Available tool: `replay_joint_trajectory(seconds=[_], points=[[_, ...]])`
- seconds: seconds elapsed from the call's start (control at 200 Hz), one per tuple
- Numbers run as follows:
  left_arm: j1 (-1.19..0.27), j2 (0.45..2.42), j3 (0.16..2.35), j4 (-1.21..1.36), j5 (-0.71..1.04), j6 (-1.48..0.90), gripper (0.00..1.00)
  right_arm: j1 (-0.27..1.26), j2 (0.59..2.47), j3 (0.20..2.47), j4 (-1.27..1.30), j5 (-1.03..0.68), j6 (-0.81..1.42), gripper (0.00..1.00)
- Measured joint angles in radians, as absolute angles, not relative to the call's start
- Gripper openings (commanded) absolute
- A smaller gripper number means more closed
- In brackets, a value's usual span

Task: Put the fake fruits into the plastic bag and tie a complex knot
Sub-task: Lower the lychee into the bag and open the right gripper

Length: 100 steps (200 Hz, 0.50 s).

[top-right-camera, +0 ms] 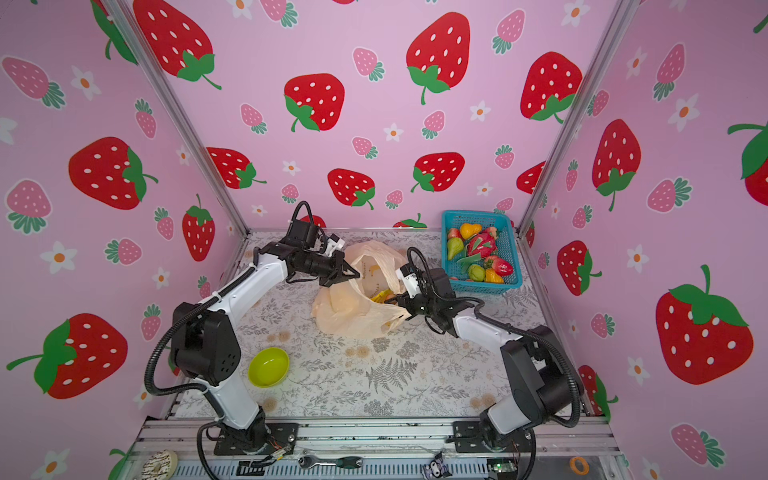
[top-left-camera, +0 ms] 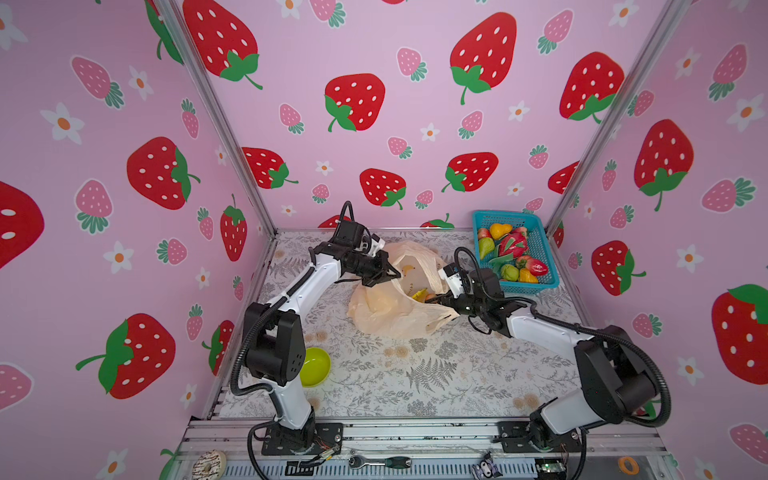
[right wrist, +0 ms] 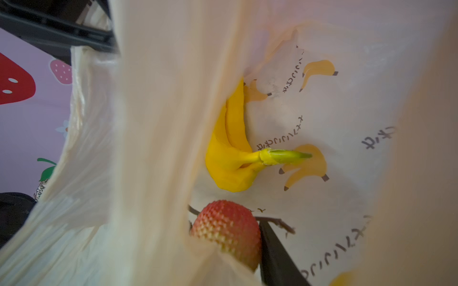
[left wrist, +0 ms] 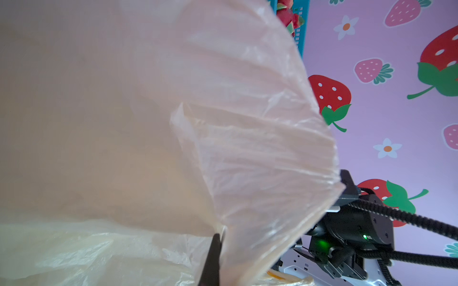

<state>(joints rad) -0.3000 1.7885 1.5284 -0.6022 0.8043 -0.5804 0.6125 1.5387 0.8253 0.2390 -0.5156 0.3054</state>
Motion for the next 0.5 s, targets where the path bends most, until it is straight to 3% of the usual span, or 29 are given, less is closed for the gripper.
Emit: replay_joint_trajectory(seconds=[0.36,0.5], points=[[-0.311,1.789,1.528,-0.602,0.804,-0.581,0.0,0.691,1.725,0.954,0.374,-0.444,0.313,0.39],[-0.313,1.789,1.528,-0.602,0.804,-0.581,0.0,0.726,1.811,1.0,0.439,-0.445,0.352,0.47]])
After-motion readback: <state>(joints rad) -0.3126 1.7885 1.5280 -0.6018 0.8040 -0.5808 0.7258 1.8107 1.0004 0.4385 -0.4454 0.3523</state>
